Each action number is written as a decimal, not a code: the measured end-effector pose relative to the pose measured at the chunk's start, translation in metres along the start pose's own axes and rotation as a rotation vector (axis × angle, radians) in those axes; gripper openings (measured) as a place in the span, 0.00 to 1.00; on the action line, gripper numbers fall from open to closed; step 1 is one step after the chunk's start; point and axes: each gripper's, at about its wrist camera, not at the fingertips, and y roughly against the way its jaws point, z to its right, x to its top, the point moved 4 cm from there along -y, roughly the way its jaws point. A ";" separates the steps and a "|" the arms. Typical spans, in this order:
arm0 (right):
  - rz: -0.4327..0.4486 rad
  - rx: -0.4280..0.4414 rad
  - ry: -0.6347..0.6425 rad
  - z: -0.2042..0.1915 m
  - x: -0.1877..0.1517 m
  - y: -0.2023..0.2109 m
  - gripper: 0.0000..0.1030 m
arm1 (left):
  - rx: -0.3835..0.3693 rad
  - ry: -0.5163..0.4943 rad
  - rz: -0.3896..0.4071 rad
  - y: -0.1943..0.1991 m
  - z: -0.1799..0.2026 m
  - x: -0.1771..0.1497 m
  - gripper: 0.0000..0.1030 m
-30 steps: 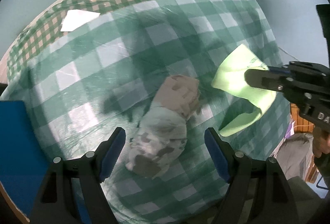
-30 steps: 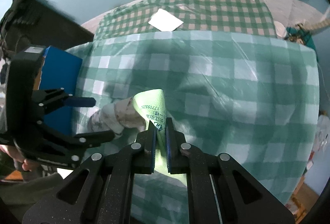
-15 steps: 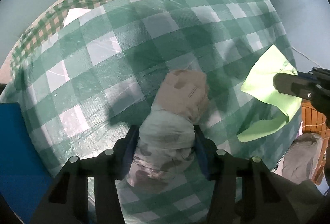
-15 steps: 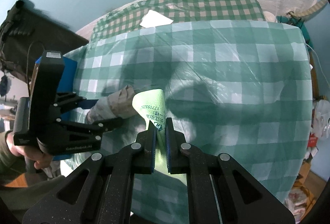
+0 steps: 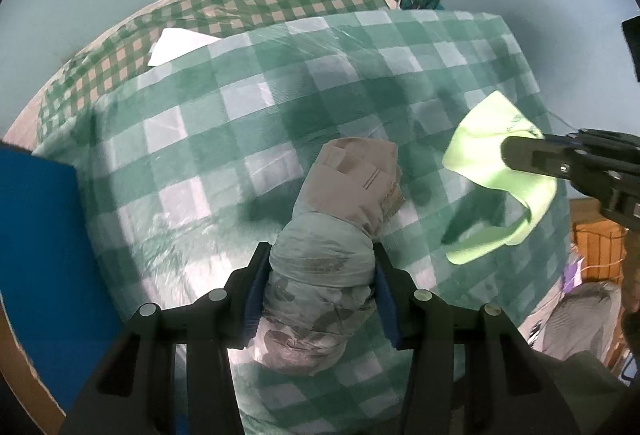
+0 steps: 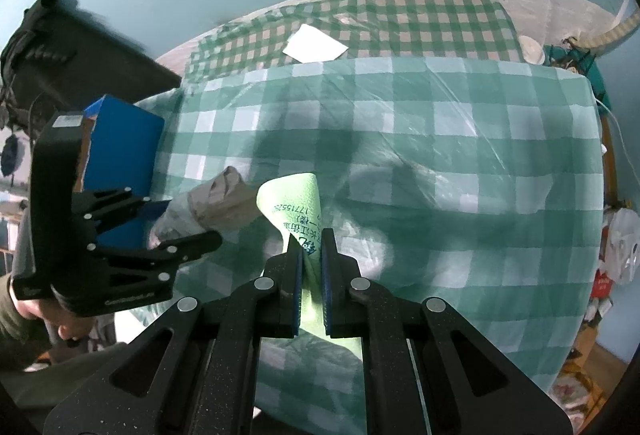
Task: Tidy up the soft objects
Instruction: 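Carry the green cloth in the right tool and bundle in the left tool over the box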
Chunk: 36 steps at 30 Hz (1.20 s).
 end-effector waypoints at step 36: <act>0.013 0.035 0.097 -0.089 0.009 0.023 0.07 | -0.007 0.196 0.174 0.112 -0.066 -0.062 0.47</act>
